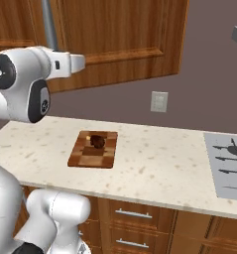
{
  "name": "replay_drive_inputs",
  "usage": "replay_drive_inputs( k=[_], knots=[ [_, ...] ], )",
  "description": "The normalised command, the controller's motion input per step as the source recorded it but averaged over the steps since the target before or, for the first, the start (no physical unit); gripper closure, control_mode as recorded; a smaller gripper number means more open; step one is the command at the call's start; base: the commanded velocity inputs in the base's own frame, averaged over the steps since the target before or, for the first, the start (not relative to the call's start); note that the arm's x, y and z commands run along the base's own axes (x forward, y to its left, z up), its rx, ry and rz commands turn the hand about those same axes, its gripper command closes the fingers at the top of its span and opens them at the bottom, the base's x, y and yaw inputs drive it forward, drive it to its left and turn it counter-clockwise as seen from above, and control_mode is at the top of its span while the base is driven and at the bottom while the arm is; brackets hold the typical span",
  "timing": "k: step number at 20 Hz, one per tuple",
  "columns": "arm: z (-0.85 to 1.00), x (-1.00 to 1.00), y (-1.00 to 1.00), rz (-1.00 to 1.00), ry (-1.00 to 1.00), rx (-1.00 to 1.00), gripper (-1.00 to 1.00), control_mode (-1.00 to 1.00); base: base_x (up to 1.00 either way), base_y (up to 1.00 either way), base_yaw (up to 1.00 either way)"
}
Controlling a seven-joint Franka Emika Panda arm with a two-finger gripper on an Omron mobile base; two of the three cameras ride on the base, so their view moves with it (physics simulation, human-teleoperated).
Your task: Open the cabinet, retrieve the rolling pin, and place it next to the meat on the cutting board to prepare for tenderizing.
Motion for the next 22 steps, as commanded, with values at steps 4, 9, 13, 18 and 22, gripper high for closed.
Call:
replay_drive_inputs(
  k=[4, 9, 13, 18, 22],
  knots=[
    [-0.13, -0.40, 0.03, 0.05, 0.00, 0.00, -1.00, -1.00, 0.00, 0.00, 0.00],
    [-0.03, -0.92, 0.08, 0.05, -0.09, 0.00, -1.00, -1.00, 0.00, 0.00, 0.00],
    [0.00, -0.99, 0.24, 0.00, -0.12, -0.03, -1.00, -1.00, 0.00, 0.00, 0.00],
    [-0.02, -0.54, 0.86, -0.05, -0.03, -0.12, -1.00, -1.00, 0.00, 0.00, 0.00],
    [-0.09, -0.01, 0.88, -0.18, 0.05, -0.23, -1.00, -1.00, 0.00, 0.00, 0.00]
  ],
)
